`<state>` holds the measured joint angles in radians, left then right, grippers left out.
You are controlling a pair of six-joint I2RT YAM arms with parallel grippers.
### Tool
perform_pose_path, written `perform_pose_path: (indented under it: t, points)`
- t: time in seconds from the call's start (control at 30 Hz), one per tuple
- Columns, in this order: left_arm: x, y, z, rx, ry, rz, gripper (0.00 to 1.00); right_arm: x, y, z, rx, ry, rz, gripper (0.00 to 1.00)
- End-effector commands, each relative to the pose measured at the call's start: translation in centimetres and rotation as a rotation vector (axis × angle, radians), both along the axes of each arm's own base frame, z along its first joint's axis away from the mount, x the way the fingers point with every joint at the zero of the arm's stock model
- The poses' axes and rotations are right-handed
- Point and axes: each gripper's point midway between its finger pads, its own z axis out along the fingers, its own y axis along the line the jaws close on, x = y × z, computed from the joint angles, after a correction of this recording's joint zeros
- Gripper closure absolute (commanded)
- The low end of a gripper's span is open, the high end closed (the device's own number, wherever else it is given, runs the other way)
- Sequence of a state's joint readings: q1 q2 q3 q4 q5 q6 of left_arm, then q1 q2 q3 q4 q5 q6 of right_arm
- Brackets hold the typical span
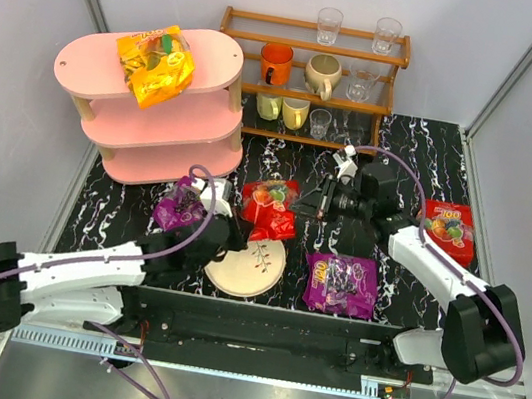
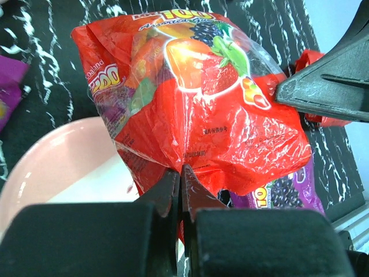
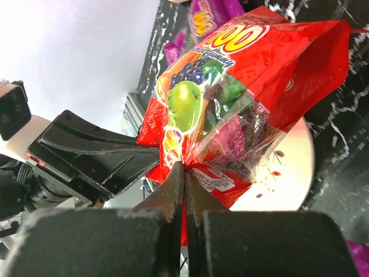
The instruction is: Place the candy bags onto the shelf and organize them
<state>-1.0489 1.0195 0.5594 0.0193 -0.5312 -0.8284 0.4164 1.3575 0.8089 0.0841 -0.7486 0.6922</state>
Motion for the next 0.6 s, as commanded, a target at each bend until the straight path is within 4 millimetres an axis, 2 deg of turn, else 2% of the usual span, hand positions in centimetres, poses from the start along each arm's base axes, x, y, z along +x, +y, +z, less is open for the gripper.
perform_pose_path:
  t: [0.0,0.03,0.17,0.2,0.3,0.4,0.47,0.5,0.57]
  points:
    - [0.9,2.7,5.5,0.015,-0.137,0.084,1.0,-0.2,2.2,5.4,0.041,-0.153,0.035,1.0]
    - [0.7,3.4,6.8,-0.006,-0.162,0.093,1.0,-0.1,2.8,6.3,0.047,-0.171,0.04,1.0]
    - [0.3,5.7,9.2,0.023,-0.224,0.11,1.0,-0.1,5.1,8.3,0.055,-0.226,0.081,1.0]
    - [0.2,6.3,10.2,0.011,-0.245,0.118,1.0,-0.1,5.7,9.7,0.068,-0.257,0.092,1.0]
    - [-0.1,7.6,12.1,0.029,-0.281,0.129,1.0,0.2,6.9,10.9,0.079,-0.289,0.099,1.0]
    - [-0.1,9.1,14.0,0.059,-0.326,0.157,1.0,0.8,8.2,13.5,0.105,-0.345,0.107,1.0]
    - [0.0,10.0,15.2,0.088,-0.362,0.177,1.0,1.4,9.1,13.4,0.101,-0.343,0.116,1.0]
    - [0.1,10.7,15.8,0.094,-0.377,0.203,1.0,1.9,9.4,14.4,0.111,-0.367,0.114,1.0]
    - [0.3,11.5,16.5,0.125,-0.405,0.224,1.0,2.8,10.3,13.9,0.106,-0.362,0.12,1.0]
